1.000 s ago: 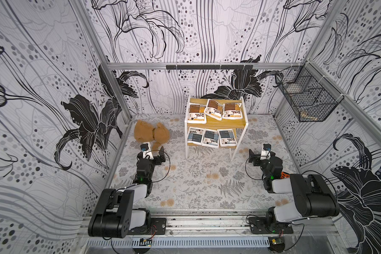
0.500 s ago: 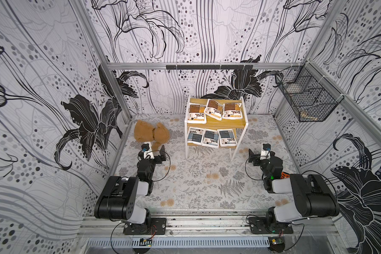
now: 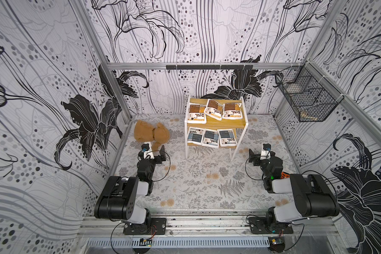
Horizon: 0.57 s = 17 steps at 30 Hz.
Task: Place the bagged coffee beans on the shelf by color
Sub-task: Reset both arms
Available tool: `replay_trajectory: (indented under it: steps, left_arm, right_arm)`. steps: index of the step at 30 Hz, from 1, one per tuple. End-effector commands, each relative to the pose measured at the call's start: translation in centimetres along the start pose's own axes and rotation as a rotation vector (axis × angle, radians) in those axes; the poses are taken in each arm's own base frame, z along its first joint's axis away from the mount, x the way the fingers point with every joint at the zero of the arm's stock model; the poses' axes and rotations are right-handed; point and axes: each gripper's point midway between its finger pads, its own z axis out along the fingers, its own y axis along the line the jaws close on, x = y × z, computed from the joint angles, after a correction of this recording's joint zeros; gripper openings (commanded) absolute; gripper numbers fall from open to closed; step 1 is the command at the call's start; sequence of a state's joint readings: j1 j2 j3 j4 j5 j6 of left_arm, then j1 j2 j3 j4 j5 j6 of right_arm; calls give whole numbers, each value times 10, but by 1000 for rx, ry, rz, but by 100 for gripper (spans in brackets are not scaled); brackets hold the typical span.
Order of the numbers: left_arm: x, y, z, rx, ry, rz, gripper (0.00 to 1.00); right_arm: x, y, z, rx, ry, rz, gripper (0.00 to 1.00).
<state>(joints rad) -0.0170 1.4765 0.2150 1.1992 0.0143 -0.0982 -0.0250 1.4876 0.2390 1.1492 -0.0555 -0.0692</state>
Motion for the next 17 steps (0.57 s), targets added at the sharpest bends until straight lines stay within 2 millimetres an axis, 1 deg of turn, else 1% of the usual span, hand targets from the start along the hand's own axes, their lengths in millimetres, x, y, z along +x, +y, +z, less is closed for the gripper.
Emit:
replay_trajectory:
  steps: [1, 17]
  left_arm:
    - [-5, 3, -1, -13, -23, 12, 97]
    - [-5, 3, -1, -13, -23, 12, 97]
  right_arm:
    - [3, -4, 0, 20, 6, 4, 96]
    - [2, -5, 1, 23, 5, 5, 97]
